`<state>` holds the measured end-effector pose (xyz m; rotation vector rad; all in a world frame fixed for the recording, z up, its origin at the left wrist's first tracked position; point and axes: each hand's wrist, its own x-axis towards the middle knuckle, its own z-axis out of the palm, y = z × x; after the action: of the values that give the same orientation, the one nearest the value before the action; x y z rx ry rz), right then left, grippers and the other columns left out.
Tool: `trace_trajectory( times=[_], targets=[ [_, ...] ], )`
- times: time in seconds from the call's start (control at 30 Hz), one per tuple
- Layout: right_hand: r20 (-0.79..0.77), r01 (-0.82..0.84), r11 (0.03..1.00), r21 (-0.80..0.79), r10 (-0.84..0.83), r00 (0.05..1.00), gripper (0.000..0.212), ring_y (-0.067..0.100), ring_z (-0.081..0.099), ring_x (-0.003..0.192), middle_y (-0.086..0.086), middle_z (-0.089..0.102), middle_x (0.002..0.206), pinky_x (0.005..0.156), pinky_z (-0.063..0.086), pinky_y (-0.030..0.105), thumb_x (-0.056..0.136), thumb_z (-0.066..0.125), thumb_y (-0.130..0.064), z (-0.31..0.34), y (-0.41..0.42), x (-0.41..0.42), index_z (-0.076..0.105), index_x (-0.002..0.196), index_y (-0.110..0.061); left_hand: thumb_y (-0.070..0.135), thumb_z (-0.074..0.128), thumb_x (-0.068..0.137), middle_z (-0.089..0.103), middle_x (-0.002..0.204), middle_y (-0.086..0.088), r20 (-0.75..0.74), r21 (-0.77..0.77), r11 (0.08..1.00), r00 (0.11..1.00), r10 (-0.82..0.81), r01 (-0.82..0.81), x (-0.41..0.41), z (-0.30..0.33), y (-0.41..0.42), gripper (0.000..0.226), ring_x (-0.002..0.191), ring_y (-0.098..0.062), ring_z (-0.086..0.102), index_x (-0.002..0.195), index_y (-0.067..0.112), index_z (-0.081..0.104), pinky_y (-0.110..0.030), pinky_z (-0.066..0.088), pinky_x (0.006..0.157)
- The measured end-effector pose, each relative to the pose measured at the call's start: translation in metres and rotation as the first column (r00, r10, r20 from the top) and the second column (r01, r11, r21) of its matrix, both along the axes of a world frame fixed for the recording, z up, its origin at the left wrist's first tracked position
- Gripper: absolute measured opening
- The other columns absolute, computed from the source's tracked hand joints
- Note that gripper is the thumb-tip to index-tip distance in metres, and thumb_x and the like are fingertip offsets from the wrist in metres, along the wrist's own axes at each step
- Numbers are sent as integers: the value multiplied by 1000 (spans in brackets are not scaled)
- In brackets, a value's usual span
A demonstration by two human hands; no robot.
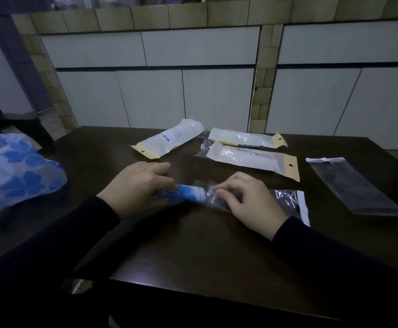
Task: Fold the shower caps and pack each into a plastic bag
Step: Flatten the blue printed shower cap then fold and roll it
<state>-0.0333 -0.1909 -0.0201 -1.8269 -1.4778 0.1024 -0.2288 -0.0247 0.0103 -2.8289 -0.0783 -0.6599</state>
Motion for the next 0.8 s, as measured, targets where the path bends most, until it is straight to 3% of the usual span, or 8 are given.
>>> trace_trajectory(
  times=[0.13, 0.23, 0.37, 0.47, 0.57, 0.63, 0.7, 0.8],
  targets=[
    [62, -71, 997, 36, 69, 996, 18, 5, 50, 89, -15, 55, 92, 82, 43, 27, 91, 61, -28, 1, 0, -8, 73, 105, -30, 29, 65, 79, 53, 80, 4, 36, 175, 972, 986, -164, 155, 14, 3, -13, 9, 71, -15, 46, 83, 23, 70, -31, 40, 60],
    [67, -69, 996, 59, 65, 996, 18, 5, 48, 91, -18, 53, 90, 86, 39, 31, 90, 62, -26, -2, 2, -9, 73, 103, -32, 33, 62, 82, 57, 81, 5, 62, 167, 971, 981, -184, 171, 27, -4, -22, 12, 70, -15, 52, 83, 23, 69, -30, 34, 63],
    [-127, -31, 999, 44, 36, 991, 16, 2, 53, 86, -12, 56, 91, 76, 42, 13, 90, 64, -23, -2, 1, -5, 75, 102, -26, 52, 73, 73, 63, 97, 12, 8, -190, 981, 999, -34, 35, 28, -4, -15, 38, 86, -6, 60, 104, 31, 67, -29, 47, 73],
    [-67, 34, 999, 1, -34, 997, 16, 2, 52, 85, -17, 52, 89, 85, 43, 27, 91, 62, -30, -4, 2, -4, 73, 102, -32, 68, 59, 74, 61, 102, 18, -5, -489, 870, 997, 79, -71, 17, 7, -9, 45, 91, 0, 58, 106, 37, 66, -27, 50, 81],
    [-50, 94, 996, -12, -94, 994, 18, 3, 51, 90, -18, 50, 89, 88, 46, 33, 92, 59, -33, -3, 2, -3, 72, 105, -34, 76, 45, 75, 62, 85, 16, -129, -540, 754, 921, 367, -376, 10, 13, -1, 51, 80, -4, 59, 91, 34, 67, -30, 50, 75],
    [-7, 115, 993, -41, -115, 993, 20, 4, 49, 95, -17, 50, 92, 89, 47, 35, 93, 56, -37, -3, 2, -2, 70, 108, -36, 69, 54, 78, 65, 81, 14, -309, -517, 650, 830, 464, -557, 10, 12, 3, 45, 76, -4, 61, 91, 28, 68, -30, 52, 75],
    [25, 121, 990, -68, -120, 992, 21, 5, 48, 98, -16, 51, 96, 90, 46, 36, 94, 54, -38, -3, 3, -3, 68, 110, -37, 60, 64, 78, 67, 83, 13, -378, -539, 586, 796, 473, -605, 10, 11, 1, 35, 77, -2, 61, 91, 28, 68, -27, 53, 75],
    [6, 106, 993, -41, -106, 994, 20, 6, 47, 100, -16, 51, 95, 93, 42, 37, 94, 55, -36, -3, 4, -3, 69, 108, -36, 44, 74, 79, 70, 76, 11, -289, -635, 565, 840, 458, -527, 19, 8, -10, 19, 71, 0, 63, 82, 25, 71, -24, 53, 70]
  ],
)
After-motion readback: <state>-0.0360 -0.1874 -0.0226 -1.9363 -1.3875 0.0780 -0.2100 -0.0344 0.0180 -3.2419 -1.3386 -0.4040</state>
